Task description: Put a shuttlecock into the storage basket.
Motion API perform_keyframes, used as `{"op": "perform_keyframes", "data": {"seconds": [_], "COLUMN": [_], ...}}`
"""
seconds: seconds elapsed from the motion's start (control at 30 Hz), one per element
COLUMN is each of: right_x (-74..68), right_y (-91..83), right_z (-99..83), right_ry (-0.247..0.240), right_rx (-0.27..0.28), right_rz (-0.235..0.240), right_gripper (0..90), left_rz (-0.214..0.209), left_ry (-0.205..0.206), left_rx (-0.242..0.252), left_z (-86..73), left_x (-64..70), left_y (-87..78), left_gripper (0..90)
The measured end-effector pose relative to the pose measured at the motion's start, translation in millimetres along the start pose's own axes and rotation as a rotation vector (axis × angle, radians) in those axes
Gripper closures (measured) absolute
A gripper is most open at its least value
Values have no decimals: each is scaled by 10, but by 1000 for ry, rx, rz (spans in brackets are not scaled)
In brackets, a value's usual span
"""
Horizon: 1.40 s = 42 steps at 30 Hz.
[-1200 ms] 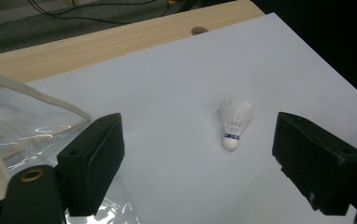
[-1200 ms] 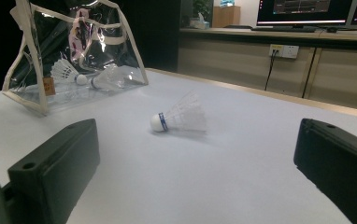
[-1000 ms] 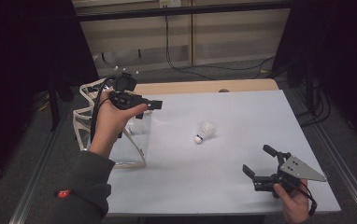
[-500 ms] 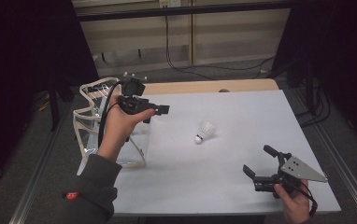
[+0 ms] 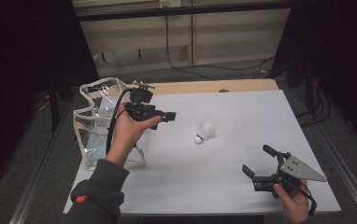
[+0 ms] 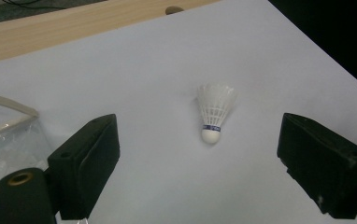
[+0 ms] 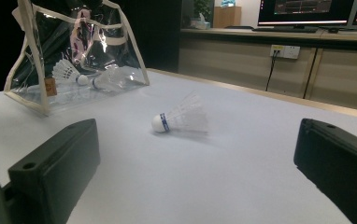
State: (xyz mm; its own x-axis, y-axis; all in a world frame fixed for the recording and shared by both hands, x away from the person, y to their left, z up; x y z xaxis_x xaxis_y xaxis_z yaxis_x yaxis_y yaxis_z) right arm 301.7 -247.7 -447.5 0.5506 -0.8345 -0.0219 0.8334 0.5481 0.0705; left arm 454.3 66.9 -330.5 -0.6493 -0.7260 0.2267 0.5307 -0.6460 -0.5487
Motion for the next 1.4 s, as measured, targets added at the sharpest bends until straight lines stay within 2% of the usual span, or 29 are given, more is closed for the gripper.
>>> {"op": "perform_keyframes", "data": {"seconds": [0.17, 0.4, 0.67, 1.07, 1.17, 1.2, 1.4], "right_x": [-2, 9, 9, 14, 13, 13, 18], "right_y": [-6, -9, -3, -7, -3, -2, -5], "right_z": [4, 9, 8, 8, 7, 7, 5], "right_ry": [4, 0, 3, 4, 7, 8, 7], "right_rx": [0, 0, -1, -2, -1, 0, 0], "right_rz": [-3, -2, -1, -2, 0, 0, -3], "right_gripper": [3, 3, 3, 3, 3, 3, 3], "left_rz": [-3, -6, -21, -34, -33, -34, -36], "left_ry": [-9, 4, 21, 25, 12, 23, 26], "left_rx": [2, -4, -6, -9, -2, -11, -9], "left_z": [-55, -103, -160, -267, -288, -298, -339], "left_x": [13, 38, 124, 178, 195, 189, 208], "left_y": [53, 107, 181, 330, 364, 368, 416], "left_gripper": [134, 130, 125, 125, 124, 125, 124]}}
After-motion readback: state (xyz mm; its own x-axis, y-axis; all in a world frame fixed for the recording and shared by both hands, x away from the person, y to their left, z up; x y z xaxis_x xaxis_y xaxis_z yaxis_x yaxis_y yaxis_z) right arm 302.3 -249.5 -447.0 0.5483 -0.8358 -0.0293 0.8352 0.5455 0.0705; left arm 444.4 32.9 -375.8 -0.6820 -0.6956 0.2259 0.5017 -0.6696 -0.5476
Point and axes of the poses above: each handheld gripper's, and its own axes: y roughly forward along the jaws, z roughly out of its top, x roughly to its right, the point moved 6 cm from there along y, roughly forward along the jaws, and after that the axes turned 11 degrees about x, right-handed, at the moved point
